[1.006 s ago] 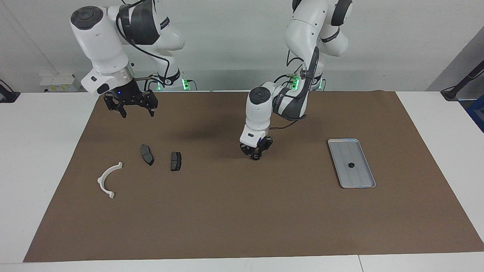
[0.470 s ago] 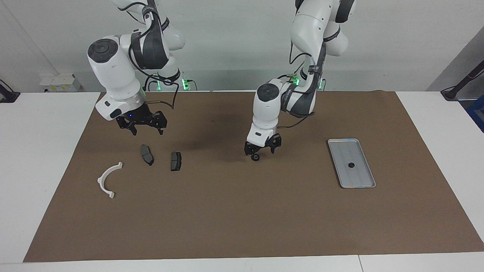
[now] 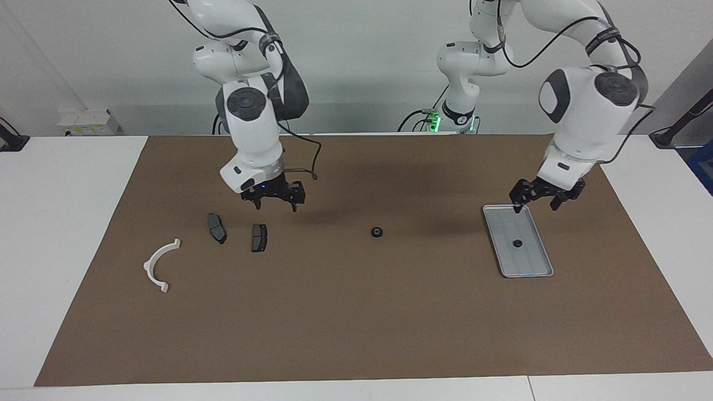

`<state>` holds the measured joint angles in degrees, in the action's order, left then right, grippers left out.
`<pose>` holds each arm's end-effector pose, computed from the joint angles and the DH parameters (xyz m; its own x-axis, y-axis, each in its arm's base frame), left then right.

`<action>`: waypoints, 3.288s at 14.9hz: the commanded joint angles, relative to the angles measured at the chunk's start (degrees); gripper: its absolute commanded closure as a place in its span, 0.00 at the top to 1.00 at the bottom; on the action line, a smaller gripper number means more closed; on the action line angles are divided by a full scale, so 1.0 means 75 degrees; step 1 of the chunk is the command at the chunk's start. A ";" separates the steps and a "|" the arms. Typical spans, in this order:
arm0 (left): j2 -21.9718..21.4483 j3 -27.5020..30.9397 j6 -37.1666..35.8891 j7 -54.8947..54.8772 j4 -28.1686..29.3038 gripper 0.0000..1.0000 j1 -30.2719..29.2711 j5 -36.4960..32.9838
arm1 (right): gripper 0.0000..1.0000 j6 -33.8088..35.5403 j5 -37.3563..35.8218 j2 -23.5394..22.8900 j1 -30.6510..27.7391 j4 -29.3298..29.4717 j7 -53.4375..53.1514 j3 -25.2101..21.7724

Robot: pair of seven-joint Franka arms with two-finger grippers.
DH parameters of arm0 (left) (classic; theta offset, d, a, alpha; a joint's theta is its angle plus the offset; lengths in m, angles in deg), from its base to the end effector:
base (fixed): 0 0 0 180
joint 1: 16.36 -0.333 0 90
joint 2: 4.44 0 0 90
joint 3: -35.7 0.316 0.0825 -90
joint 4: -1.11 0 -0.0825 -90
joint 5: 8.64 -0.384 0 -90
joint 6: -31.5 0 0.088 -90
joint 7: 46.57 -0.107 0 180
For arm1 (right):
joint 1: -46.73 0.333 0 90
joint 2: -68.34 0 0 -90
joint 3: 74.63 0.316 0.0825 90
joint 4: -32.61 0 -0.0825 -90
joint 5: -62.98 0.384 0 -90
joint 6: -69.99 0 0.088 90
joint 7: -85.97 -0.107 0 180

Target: Place bearing gear from tray to pile

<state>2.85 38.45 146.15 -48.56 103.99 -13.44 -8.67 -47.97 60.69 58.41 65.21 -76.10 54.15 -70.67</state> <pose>0.6069 -0.0029 0.4813 0.9962 -0.0388 0.0780 -0.0382 -0.9992 -0.0093 0.5551 0.2253 0.4106 0.9894 -0.1452 0.0024 -0.1452 -0.9891 0.0258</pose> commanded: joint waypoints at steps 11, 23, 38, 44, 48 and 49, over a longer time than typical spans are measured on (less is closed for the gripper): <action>0.0915 -0.0144 0.2325 -0.0590 0.1667 1.00 -0.0412 0.0343 | 0.92 -0.0314 -0.0844 -0.3210 0.2365 0.2951 -0.4499 -0.0024; 0.1149 -0.0156 0.3345 -0.0519 0.2219 0.96 -0.0272 0.0355 | 0.91 -0.1041 -0.0527 -0.3668 0.2364 0.3057 -0.5190 -0.0024; 0.1267 -0.0156 0.2891 -0.0461 0.1834 0.00 -0.0096 0.0495 | 0.00 -0.1030 -0.0304 -0.3645 0.2283 0.2845 -0.5167 -0.0013; 0.1173 -0.0156 -0.0808 -0.0461 -0.0929 0.00 -0.0166 0.0577 | 0.00 0.0184 -0.0375 -0.3586 0.1792 0.3674 -0.4561 -0.0013; 0.0986 -0.0250 -0.1669 0.0799 -0.1764 0.00 0.0311 0.0660 | 0.00 0.1405 -0.0130 -0.2850 0.0564 0.3923 -0.2023 0.0011; 0.0951 -0.0227 -0.1681 0.1745 -0.1777 0.00 0.0871 0.0590 | 0.00 0.1675 0.0022 -0.2674 0.0189 0.3923 -0.1237 0.0011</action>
<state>9.94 36.09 135.36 -45.18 92.19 -13.26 -4.19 -39.23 58.21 34.90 72.22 -46.28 34.38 -71.56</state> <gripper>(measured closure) 0.762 0.652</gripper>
